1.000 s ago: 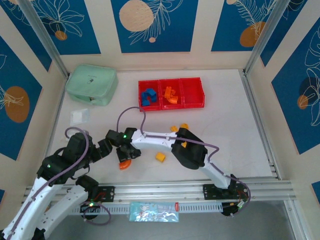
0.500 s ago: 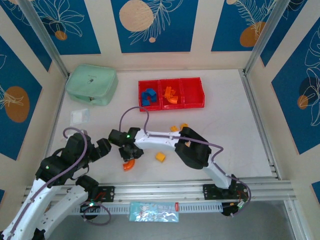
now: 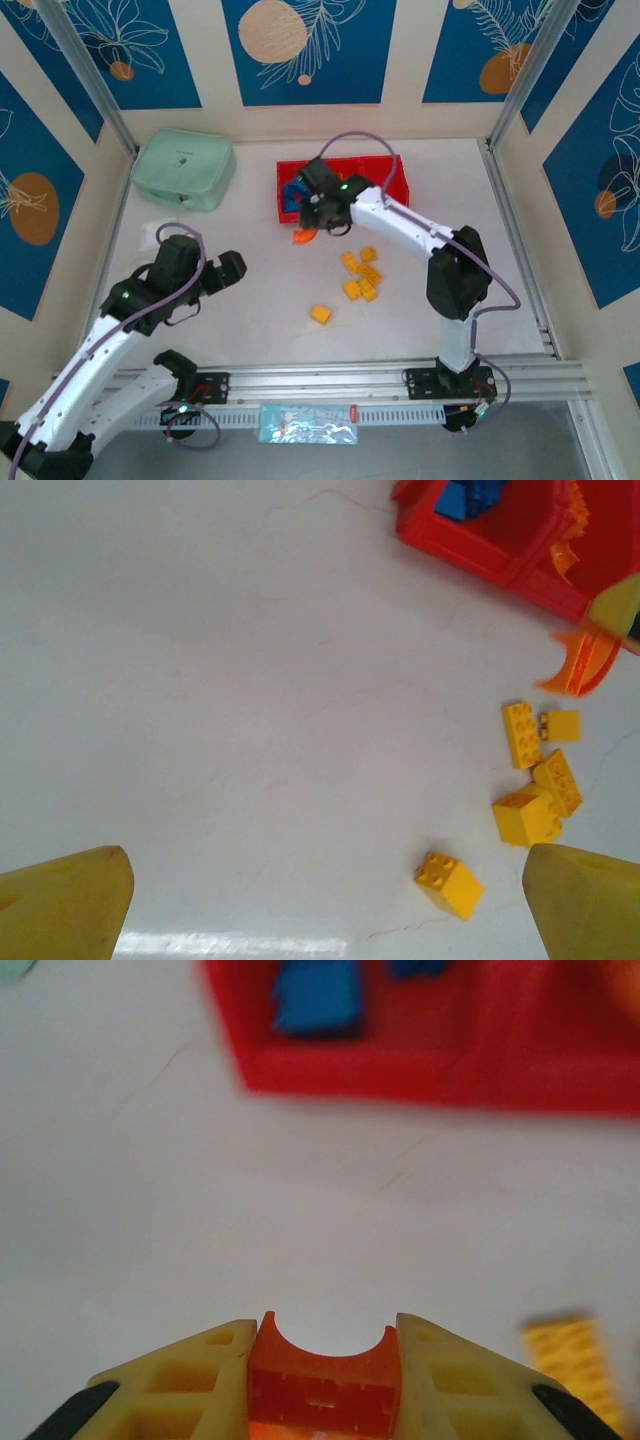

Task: Sort the legos into containers by color
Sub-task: Place the lego in the container.

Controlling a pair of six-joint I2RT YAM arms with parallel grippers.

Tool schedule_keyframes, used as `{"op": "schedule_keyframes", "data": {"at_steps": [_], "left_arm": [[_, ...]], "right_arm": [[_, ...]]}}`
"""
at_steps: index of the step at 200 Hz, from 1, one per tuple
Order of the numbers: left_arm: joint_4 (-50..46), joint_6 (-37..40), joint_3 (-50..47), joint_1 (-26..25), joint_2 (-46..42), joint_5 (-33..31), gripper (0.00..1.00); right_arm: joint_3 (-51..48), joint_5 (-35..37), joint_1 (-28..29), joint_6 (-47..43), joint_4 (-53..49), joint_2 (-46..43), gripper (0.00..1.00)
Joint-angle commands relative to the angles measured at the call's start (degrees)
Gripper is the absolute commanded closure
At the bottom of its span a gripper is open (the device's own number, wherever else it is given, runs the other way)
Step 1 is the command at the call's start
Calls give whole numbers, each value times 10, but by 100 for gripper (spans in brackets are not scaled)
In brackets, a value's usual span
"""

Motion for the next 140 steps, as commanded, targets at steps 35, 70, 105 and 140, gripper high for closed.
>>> {"op": "schedule_keyframes", "data": {"at_steps": [35, 70, 105, 140], "left_arm": [[143, 28, 13, 7, 108, 40, 1], [169, 37, 29, 7, 154, 48, 1], [163, 49, 44, 8, 173, 49, 1], [160, 45, 42, 10, 170, 48, 1]], "right_arm": [[167, 41, -96, -118, -4, 125, 70], [285, 67, -127, -140, -35, 217, 70], [386, 78, -153, -147, -69, 284, 70], [427, 60, -169, -151, -82, 310, 53]]}}
